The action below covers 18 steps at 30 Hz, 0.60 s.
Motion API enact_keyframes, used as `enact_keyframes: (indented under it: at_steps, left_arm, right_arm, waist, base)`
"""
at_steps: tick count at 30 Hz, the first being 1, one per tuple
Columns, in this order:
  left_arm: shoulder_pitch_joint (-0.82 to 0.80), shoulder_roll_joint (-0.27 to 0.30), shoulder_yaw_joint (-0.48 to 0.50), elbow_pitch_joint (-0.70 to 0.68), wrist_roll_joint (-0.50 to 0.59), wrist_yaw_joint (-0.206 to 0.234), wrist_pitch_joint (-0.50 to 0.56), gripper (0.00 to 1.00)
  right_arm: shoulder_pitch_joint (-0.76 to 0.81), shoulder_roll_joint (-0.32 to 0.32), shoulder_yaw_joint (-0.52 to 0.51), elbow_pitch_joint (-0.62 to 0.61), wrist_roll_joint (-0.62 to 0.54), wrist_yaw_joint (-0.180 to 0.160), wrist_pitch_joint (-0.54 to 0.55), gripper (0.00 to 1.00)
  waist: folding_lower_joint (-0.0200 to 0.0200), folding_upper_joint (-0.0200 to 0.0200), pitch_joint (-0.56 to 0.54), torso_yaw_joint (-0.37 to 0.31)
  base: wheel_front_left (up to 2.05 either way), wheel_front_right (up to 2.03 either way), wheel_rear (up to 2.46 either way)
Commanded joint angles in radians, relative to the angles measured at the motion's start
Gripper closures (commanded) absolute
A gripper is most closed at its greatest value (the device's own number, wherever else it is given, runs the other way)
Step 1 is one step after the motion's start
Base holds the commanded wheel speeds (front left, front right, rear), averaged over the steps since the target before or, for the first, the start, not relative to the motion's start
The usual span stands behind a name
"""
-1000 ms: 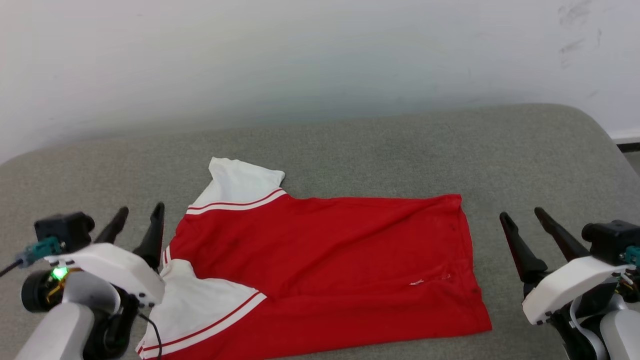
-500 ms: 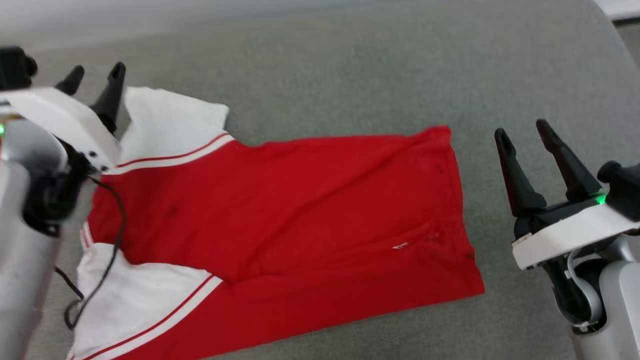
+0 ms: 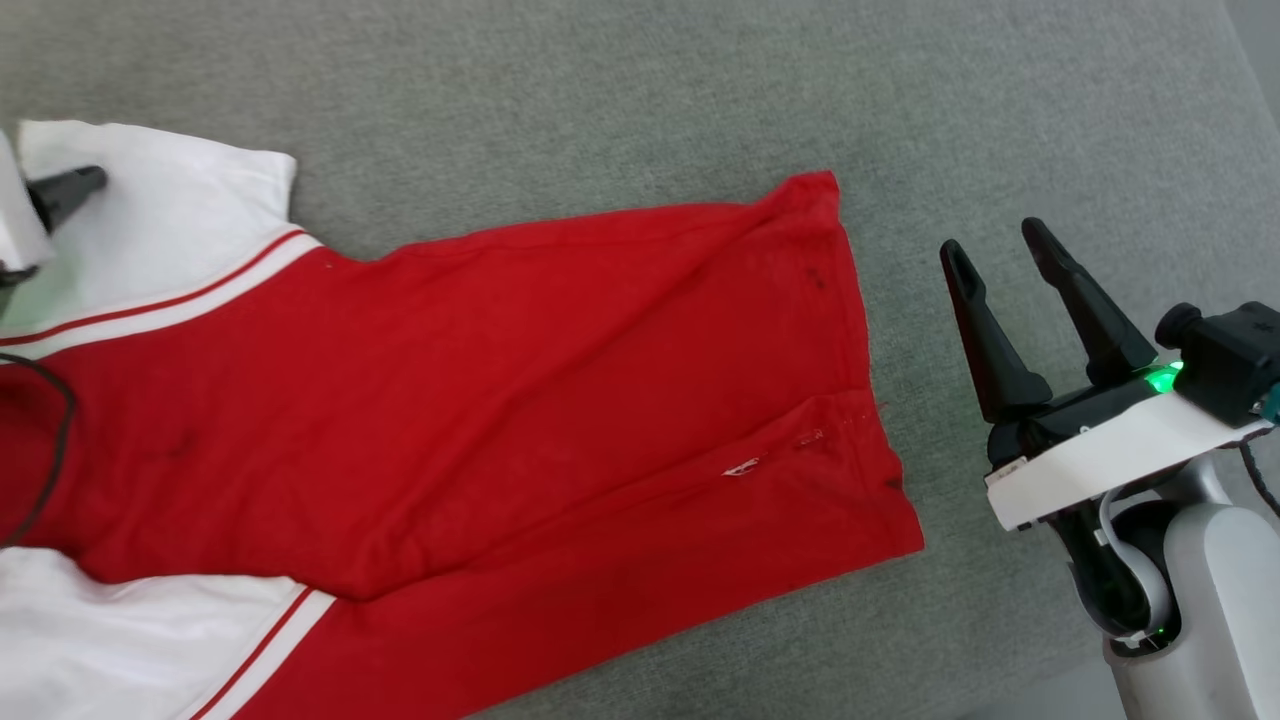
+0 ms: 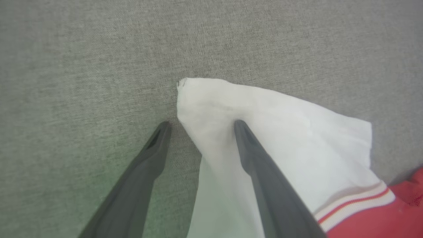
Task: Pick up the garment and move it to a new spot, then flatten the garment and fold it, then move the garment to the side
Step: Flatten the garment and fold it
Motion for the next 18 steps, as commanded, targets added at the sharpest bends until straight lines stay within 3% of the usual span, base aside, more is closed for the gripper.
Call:
enact_keyframes:
  at_steps: [1, 5, 6, 7, 13, 18]
  left_arm:
    - [-0.015, 0.006, -0.005, 0.007, -0.002, 0.007, 0.020, 0.00]
    - [0.014, -0.008, -0.017, 0.025, -0.028, 0.033, 0.086, 0.00]
    - [0.028, -0.018, -0.022, 0.031, -0.036, 0.040, 0.103, 0.55]
    - [0.039, -0.028, -0.022, 0.034, -0.044, 0.050, 0.110, 1.00]
    - [0.078, -0.046, -0.025, 0.031, -0.037, 0.083, 0.078, 1.00]
    - [0.037, -0.071, -0.010, 0.028, -0.010, 0.090, -0.020, 1.00]
  right_arm:
    - [-0.016, 0.006, 0.003, 0.004, 0.009, 0.000, -0.004, 0.00]
    - [-0.023, 0.005, 0.011, 0.015, 0.023, 0.000, -0.012, 0.00]
    - [-0.024, 0.003, 0.011, 0.019, 0.026, 0.000, -0.013, 0.00]
    - [-0.025, 0.001, 0.010, 0.023, 0.029, 0.000, -0.012, 0.00]
    - [-0.045, -0.030, 0.002, 0.060, 0.096, 0.000, 0.045, 0.00]
    - [-0.095, -0.085, 0.005, 0.119, 0.208, 0.000, 0.203, 0.00]
  waist:
    - [-0.0002, 0.0000, 0.031, -0.029]
    - [-0.0002, 0.0000, 0.052, -0.045]
    - [-0.0002, 0.0000, 0.054, -0.047]
    - [-0.0002, 0.0000, 0.055, -0.049]
    - [-0.0002, 0.0000, 0.037, -0.035]
    - [-0.0002, 0.0000, 0.004, 0.011]
  base:
    - [0.00, 0.00, 0.00]
    - [0.00, 0.00, 0.00]
    - [0.00, 0.00, 0.00]
    - [0.00, 0.00, 0.00]
    - [0.00, 0.00, 0.00]
    - [0.00, 0.00, 0.00]
